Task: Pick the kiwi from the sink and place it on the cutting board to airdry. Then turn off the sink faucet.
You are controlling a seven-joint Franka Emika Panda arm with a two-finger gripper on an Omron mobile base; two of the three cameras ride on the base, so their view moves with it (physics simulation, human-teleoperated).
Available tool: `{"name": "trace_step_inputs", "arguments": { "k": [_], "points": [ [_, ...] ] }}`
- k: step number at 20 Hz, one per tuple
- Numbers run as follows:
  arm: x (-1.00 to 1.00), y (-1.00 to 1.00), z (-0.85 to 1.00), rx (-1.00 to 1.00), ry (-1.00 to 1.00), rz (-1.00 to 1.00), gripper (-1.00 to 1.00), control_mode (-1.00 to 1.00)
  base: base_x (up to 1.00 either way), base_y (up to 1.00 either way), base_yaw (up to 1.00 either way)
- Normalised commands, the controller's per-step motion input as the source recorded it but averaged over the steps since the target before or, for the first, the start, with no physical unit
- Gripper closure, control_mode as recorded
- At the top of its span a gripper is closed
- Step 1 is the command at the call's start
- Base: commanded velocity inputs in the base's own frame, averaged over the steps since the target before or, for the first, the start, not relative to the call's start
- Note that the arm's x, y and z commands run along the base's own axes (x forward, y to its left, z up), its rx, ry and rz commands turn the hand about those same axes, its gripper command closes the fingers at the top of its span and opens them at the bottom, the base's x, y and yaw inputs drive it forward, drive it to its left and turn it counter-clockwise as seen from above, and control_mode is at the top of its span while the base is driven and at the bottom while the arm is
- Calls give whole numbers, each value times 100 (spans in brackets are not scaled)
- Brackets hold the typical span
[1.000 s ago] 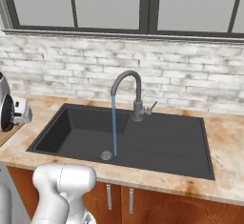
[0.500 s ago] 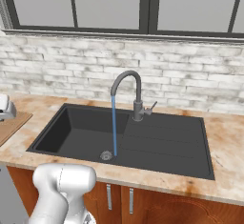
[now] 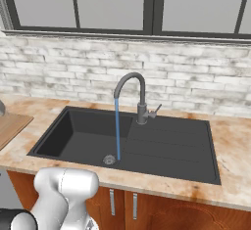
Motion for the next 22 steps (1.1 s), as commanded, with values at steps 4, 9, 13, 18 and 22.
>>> {"name": "trace_step_inputs", "arguments": {
  "k": [4, 9, 13, 18, 22],
  "points": [
    [35, 30, -1, 0, 0, 0, 100, -100, 0, 0, 0],
    [15, 23, 0, 0, 0, 4, 100, -100, 0, 0, 0],
    [1, 18, -12, 0, -3, 4, 100, -100, 0, 0, 0],
    [16, 19, -38, 0, -3, 3, 100, -100, 0, 0, 0],
    [43, 12, -42, 5, 0, 1, 100, -100, 0, 0, 0]
  ]
}}
